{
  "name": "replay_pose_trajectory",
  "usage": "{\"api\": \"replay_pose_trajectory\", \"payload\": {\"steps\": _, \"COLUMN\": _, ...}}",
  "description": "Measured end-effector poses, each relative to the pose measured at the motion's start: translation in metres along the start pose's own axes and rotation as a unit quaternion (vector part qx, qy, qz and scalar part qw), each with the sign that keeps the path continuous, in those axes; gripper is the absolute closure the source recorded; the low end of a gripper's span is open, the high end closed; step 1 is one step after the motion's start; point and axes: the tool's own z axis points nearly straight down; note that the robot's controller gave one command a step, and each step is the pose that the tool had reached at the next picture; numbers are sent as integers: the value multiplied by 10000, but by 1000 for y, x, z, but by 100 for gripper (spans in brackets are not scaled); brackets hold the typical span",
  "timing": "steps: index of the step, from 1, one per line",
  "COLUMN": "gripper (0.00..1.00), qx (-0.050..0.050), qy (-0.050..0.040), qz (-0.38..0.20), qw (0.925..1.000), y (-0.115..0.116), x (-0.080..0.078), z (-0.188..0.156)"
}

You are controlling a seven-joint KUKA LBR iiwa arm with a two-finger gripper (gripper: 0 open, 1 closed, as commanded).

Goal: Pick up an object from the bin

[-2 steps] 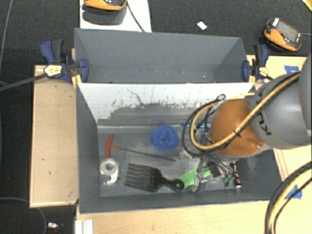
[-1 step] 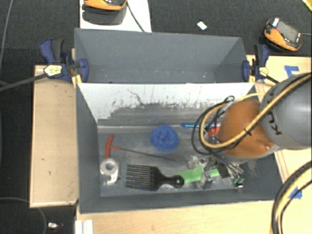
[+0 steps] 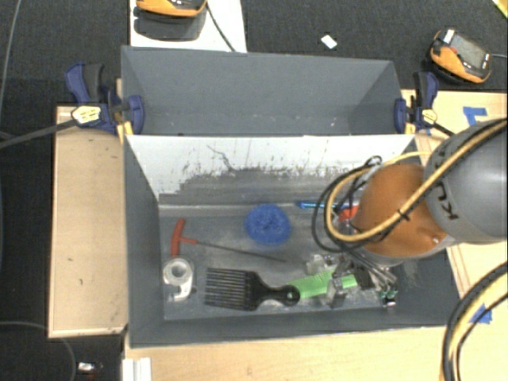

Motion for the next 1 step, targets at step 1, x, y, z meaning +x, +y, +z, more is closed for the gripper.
{"api": "replay_pose_trajectory", "payload": {"steps": 1, "gripper": 100, "qx": -2, "qy": -2, "qz": -4, "qw": 10000, "y": 0, "x": 1, "z": -7}}
